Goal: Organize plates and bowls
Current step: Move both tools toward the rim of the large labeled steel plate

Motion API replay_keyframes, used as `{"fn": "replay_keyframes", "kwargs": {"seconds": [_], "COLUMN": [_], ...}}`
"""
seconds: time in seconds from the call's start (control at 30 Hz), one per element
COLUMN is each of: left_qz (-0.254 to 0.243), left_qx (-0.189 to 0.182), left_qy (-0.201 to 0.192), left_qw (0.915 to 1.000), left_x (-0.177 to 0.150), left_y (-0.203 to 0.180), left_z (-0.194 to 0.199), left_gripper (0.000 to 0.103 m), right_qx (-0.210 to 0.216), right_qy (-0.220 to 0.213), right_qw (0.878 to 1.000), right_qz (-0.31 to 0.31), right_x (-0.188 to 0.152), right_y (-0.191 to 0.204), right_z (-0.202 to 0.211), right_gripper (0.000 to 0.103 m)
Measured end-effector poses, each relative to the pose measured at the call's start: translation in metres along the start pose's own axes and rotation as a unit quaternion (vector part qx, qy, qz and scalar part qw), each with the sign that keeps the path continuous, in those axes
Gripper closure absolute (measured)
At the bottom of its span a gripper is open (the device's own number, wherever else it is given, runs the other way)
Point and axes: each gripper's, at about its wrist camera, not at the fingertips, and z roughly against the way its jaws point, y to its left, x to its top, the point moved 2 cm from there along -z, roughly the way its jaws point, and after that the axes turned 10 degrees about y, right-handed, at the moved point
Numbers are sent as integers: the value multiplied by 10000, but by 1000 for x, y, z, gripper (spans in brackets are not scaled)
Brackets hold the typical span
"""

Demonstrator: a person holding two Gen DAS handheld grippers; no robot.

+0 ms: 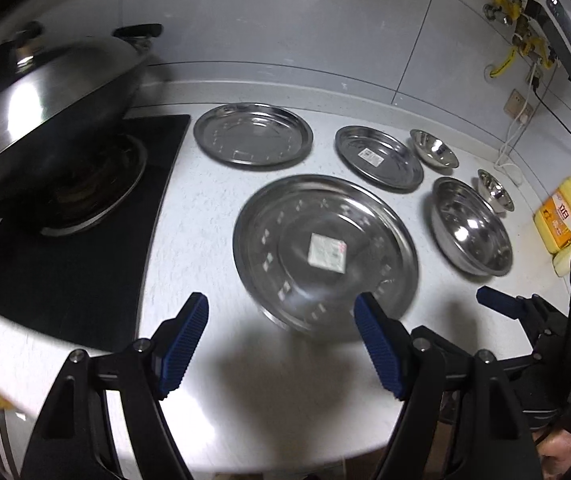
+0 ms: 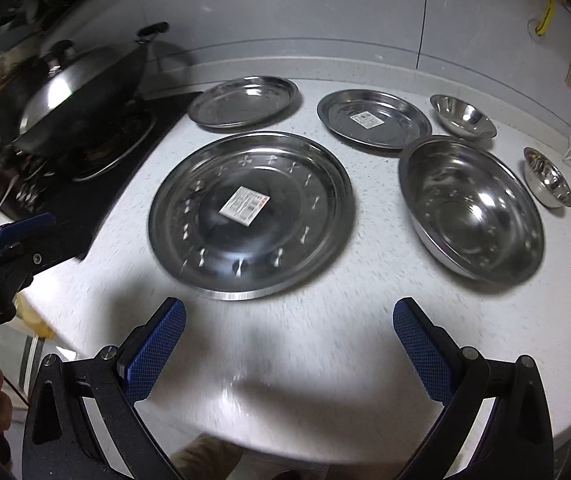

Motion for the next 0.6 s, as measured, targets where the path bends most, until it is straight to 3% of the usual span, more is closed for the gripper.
{"fn": "replay_keyframes", "kwargs": {"seconds": [0.2, 0.6], "left_qz": [-287, -198], "left_qx": [-276, -483], "left_qy": [412, 965], "left_qw": [9984, 9940], "left_x": [44, 66], "left_y": [19, 32], "left_z": [-44, -99], "left_gripper": [28, 28], "right_qx": [-69, -154], "right_qy": [324, 685], "right_qw": [9982, 9932], "right_qz": [-503, -933], "right_x": [32, 63], "right_y": [6, -3], "right_z": [-37, -74], "right_gripper": [1, 1]}}
